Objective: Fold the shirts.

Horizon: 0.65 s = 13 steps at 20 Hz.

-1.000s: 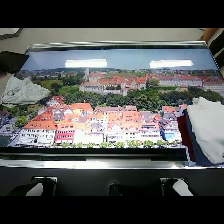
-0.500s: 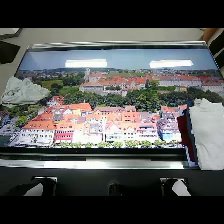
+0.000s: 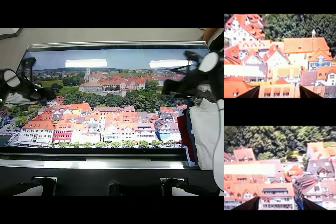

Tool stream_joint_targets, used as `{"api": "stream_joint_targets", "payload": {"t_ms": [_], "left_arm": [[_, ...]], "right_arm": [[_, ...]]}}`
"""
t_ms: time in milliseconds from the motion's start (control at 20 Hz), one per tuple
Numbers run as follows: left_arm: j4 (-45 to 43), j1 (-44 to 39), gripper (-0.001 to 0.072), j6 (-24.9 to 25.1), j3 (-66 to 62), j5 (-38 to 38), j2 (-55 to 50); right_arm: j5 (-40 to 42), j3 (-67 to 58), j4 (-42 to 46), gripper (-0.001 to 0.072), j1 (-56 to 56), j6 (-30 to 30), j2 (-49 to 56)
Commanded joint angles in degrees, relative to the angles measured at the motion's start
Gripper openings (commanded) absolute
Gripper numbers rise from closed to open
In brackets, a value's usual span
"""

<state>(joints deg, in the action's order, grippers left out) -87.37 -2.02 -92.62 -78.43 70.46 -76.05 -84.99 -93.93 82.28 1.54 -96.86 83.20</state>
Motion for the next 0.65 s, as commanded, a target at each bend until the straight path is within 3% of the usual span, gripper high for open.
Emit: {"api": "stream_joint_targets", "payload": {"t_ms": [0, 600], "left_arm": [[1.05, -1.42, 0.0559, -1.46, 8.72, -3.28, 3.21], [1.05, -1.27, 0.0559, -1.49, 8.70, -3.48, 3.15]], "right_arm": [[-0.04, -0.28, -1.07, 0.0612, 6.43, -1.11, 3.39], [-0.39, -0.28, -1.07, 0.0611, 6.82, -1.09, 3.39]]}}
